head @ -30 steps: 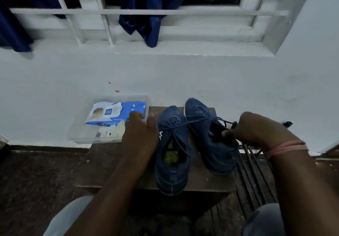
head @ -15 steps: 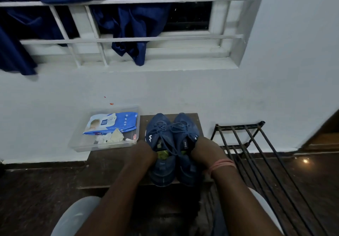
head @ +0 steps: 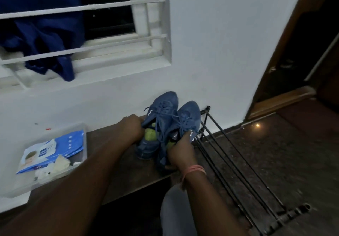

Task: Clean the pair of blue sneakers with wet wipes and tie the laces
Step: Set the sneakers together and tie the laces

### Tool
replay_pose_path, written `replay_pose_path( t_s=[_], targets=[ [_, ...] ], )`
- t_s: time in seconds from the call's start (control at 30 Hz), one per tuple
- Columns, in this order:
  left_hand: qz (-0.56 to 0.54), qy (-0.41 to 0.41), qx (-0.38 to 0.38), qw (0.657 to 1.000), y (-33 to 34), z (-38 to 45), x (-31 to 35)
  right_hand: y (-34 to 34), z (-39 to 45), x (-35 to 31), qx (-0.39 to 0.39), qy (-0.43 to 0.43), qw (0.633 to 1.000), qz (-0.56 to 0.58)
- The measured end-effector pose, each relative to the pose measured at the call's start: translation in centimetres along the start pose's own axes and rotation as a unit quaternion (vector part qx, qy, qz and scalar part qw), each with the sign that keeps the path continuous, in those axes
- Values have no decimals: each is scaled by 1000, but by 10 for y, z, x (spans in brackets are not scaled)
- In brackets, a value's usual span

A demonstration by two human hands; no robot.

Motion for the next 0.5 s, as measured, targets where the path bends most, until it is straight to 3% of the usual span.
replay_pose_path(
  t_s=[0.17,0.33,0.5],
  targets=[
    [41,44,-49,997,9,69,73,-44,25,13,45,53,986,151],
    [59,104,-46,992,35,122,99,-58,67,33,97,108,968,204],
    [66,123,-39,989,54,163,104,-51,115,46,103,136,973,153]
  ],
)
Point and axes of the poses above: each hand's wrist, its own z-axis towards the middle knuckle, its own y-axis out of the palm, x = y × z, the point moved 1 cm from there along z, towards the middle knuckle, and after that the axes turned 14 degrees about -x, right-handed, at the moved point
